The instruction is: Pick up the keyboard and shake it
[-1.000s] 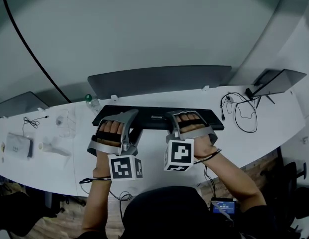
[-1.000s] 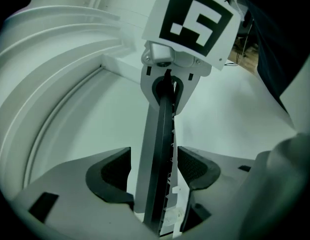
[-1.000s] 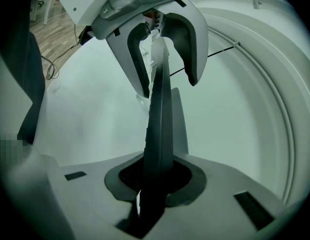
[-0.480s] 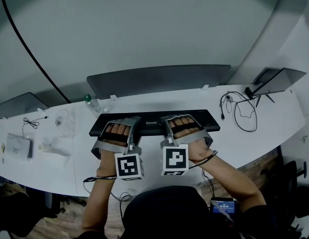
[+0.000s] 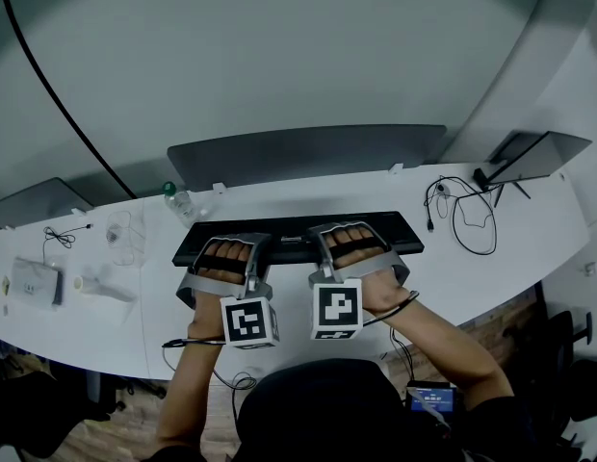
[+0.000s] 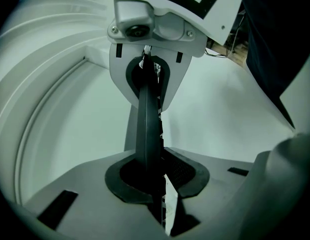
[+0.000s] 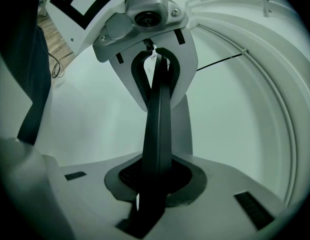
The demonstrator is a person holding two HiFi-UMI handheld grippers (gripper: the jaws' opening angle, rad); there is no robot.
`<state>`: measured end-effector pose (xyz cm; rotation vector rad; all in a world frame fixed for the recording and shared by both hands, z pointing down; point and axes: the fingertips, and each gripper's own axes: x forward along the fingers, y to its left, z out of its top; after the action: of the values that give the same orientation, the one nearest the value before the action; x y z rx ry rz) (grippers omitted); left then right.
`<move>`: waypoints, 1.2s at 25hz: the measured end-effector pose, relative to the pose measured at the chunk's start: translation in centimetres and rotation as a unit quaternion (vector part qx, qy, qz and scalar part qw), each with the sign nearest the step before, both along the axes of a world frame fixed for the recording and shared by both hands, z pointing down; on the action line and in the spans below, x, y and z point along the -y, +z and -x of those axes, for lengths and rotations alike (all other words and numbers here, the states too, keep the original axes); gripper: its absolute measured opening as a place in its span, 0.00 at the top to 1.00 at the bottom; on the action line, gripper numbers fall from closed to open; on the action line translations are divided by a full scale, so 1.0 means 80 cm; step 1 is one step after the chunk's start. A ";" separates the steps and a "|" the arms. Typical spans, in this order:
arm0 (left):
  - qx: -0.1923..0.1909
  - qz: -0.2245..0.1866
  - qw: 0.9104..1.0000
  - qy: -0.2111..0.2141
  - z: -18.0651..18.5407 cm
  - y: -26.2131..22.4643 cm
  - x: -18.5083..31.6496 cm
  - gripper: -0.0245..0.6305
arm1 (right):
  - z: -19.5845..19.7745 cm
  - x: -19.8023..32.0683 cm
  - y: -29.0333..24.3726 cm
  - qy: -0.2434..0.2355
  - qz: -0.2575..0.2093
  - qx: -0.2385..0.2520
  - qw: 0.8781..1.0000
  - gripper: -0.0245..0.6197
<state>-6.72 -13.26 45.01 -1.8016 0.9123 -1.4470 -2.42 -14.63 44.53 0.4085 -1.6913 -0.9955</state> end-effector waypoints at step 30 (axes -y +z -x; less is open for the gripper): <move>-0.046 0.042 0.995 -0.072 0.014 0.006 0.008 0.84 | 0.010 0.007 -0.017 -0.024 -0.057 0.026 0.998 0.69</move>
<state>-7.82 -13.93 45.48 -1.9103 1.0611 -1.5227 -3.23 -15.18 43.15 0.4731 -1.7029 -1.1297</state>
